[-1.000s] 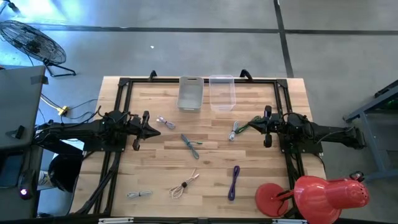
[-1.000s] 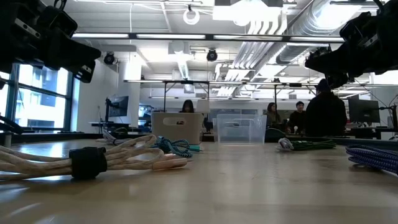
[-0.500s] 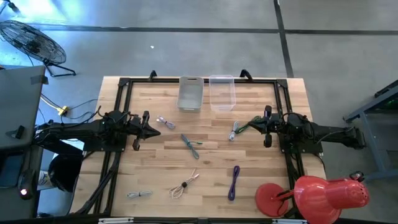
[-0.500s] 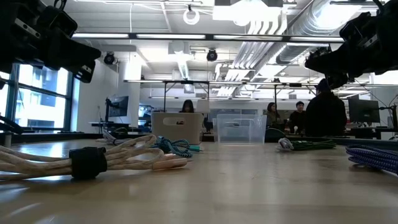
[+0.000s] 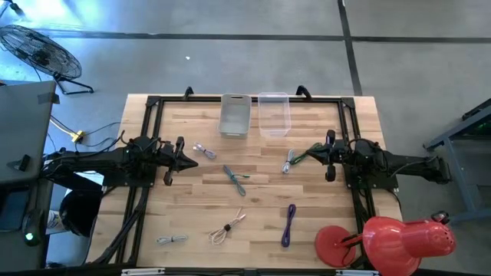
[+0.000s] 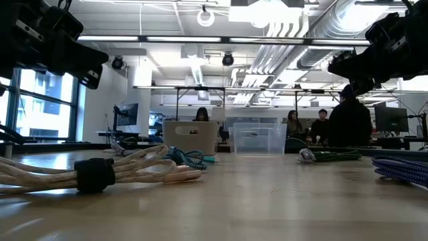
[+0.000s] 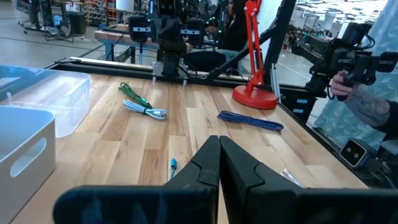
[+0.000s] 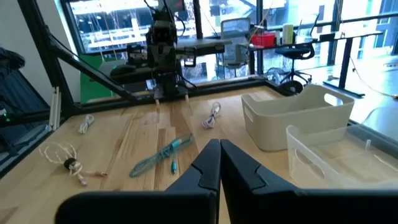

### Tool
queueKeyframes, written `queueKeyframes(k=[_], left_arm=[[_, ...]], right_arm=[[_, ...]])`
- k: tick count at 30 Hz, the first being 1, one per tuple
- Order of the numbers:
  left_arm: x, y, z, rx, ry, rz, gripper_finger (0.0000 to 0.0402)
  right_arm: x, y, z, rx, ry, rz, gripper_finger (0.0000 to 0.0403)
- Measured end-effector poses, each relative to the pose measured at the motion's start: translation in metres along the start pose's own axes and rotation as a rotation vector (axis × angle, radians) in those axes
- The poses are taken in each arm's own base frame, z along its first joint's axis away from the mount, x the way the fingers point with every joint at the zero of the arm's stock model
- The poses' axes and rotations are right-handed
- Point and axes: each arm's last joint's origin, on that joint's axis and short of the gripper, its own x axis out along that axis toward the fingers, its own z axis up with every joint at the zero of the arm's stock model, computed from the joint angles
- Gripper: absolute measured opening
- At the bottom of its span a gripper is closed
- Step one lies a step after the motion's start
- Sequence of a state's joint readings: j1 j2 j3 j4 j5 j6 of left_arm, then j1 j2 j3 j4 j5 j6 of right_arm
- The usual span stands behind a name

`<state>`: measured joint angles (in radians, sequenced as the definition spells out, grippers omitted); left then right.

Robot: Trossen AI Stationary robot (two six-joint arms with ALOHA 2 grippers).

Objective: Pick & Place USB Port
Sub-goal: Put the green and black charger cable into the gray bin

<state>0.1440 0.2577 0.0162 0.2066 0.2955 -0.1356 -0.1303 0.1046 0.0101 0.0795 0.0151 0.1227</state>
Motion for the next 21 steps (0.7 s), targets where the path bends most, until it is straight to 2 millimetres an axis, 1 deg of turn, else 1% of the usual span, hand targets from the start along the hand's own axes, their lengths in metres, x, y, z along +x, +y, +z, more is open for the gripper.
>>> queueKeyframes(k=[4, 8, 10, 14, 18, 21], left_arm=[[0.0, 0.0, 0.0, 0.0, 0.0, 0.0, 0.0], [0.0, 0.0, 0.0, 0.0, 0.0, 0.0, 0.0], [0.0, 0.0, 0.0, 0.0, 0.0, 0.0, 0.0], [0.0, 0.0, 0.0, 0.0, 0.0, 0.0, 0.0], [0.0, 0.0, 0.0, 0.0, 0.0, 0.0, 0.0], [0.0, 0.0, 0.0, 0.0, 0.0, 0.0, 0.0]], right_arm=[[0.0, 0.0, 0.0, 0.002, -0.001, 0.0, 0.0], [0.0, 0.0, 0.0, 0.052, 0.0, 0.002, 0.0], [0.0, 0.0, 0.001, 0.05, -0.009, -0.002, 0.0], [0.0, -0.001, 0.008, 0.021, -0.09, -0.047, 0.0001], [-0.001, 0.001, 0.015, 0.013, -0.135, -0.027, 0.0007], [-0.004, 0.002, 0.028, 0.004, -0.172, -0.019, 0.0019]])
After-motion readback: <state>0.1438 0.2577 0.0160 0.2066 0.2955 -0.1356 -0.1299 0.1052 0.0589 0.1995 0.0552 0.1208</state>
